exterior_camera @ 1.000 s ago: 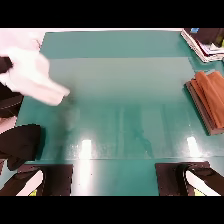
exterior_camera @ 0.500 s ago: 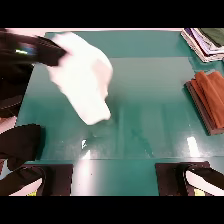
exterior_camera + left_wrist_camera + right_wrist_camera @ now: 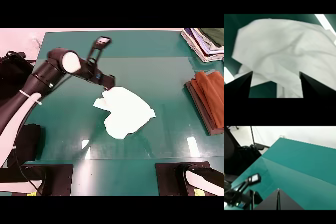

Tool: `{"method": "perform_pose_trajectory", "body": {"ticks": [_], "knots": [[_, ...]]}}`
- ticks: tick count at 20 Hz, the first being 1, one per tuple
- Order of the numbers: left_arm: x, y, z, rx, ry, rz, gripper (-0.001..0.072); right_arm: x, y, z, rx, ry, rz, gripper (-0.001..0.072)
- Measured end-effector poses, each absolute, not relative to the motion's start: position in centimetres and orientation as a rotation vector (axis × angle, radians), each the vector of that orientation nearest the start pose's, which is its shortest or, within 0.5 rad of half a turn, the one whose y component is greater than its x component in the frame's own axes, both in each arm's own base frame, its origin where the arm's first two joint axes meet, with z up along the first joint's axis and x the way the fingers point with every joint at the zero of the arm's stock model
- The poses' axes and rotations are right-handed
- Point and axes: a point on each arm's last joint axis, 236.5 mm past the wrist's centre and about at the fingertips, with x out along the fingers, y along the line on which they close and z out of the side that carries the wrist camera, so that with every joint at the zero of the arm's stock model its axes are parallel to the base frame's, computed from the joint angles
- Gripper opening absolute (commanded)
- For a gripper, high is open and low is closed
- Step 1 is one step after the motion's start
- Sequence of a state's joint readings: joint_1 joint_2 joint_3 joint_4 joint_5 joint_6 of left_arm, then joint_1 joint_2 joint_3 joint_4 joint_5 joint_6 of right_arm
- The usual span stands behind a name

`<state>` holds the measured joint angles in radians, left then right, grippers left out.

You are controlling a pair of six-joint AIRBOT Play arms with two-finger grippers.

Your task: Fold the shirts.

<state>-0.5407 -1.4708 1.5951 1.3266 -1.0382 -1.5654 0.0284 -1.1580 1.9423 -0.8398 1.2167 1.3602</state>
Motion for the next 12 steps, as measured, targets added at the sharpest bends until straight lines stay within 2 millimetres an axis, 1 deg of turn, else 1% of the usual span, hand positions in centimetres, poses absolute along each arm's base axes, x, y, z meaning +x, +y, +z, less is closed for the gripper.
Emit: {"method": "perform_pose_trajectory", "body": {"ticks": [1, 3, 5, 7, 10, 12], "knots": [[42.2, -28.6, 10.5, 0.009, 0.971, -0.598, 0.0669, 36.8, 15.9, 41.4, 0.19, 0.354, 0.687, 0.0018], [43.7, -26.1, 8.5, -0.072, 1.022, -0.544, 0.0669, 36.7, 16.0, 41.1, 0.186, 0.368, 0.69, 0.0018], [43.9, -25.3, 5.8, -0.144, 1.09, -0.528, 0.0668, 36.6, 16.0, 40.9, 0.183, 0.377, 0.694, 0.0018], [44.0, -25.6, 2.8, -0.211, 1.151, -0.528, 0.0669, 36.5, 16.0, 40.8, 0.182, 0.381, 0.695, 0.0018], [43.7, -27.4, -1.4, -0.289, 1.233, -0.54, 0.0669, 36.4, 16.1, 40.6, 0.178, 0.392, 0.698, 0.0018], [43.8, -28.7, -3.2, -0.33, 1.251, -0.544, 0.0668, 36.2, 16.1, 40.3, 0.174, 0.406, 0.703, 0.0018]]}}
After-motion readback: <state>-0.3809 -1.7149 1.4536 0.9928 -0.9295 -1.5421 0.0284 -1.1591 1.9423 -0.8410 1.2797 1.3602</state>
